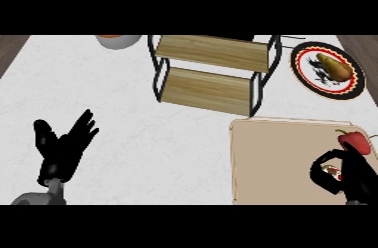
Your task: Pick the cupcake from the tray and place it in the tiered shelf
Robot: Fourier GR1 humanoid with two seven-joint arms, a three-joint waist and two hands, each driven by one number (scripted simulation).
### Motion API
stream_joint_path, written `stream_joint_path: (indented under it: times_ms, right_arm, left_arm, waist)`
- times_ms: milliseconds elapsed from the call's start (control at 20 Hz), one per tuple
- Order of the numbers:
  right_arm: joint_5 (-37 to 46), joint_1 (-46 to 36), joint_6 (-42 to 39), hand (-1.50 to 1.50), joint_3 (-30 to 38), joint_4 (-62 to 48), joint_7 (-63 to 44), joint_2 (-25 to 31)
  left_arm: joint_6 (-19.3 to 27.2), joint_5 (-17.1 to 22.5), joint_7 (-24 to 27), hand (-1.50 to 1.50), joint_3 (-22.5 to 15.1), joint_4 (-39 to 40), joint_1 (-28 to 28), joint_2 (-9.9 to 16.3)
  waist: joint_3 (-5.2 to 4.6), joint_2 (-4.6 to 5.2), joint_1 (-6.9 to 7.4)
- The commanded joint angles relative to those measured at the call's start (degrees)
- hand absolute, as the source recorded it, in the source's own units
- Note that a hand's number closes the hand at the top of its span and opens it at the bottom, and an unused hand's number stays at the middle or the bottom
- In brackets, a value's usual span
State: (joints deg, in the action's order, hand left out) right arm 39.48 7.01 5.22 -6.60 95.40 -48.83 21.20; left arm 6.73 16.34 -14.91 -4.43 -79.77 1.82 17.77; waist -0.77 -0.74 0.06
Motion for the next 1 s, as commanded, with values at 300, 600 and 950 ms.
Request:
stream_joint_path:
  times_ms: [300, 600, 950]
  right_arm:
    - [7.6, -15.3, -6.2, 1.50, -27.4, -2.8, -1.6, -19.4]
    - [3.7, -32.6, 4.8, 1.50, -39.5, -4.6, -13.7, -21.1]
    - [11.7, -50.6, 6.4, 1.50, -41.5, 0.8, -29.1, -21.2]
  left_arm:
    - [-2.1, -1.5, -1.2, 0.00, -2.7, 1.5, 3.9, -1.0]
    - [-0.2, -1.7, -2.7, 0.00, -2.3, 2.1, 4.6, -2.1]
    - [-1.3, -1.5, -0.5, 0.00, -0.3, 4.7, 2.8, -0.8]
  waist:
    - [0.65, 2.00, 7.00]
    - [0.75, 1.01, 4.50]
    - [0.55, 0.10, 2.20]
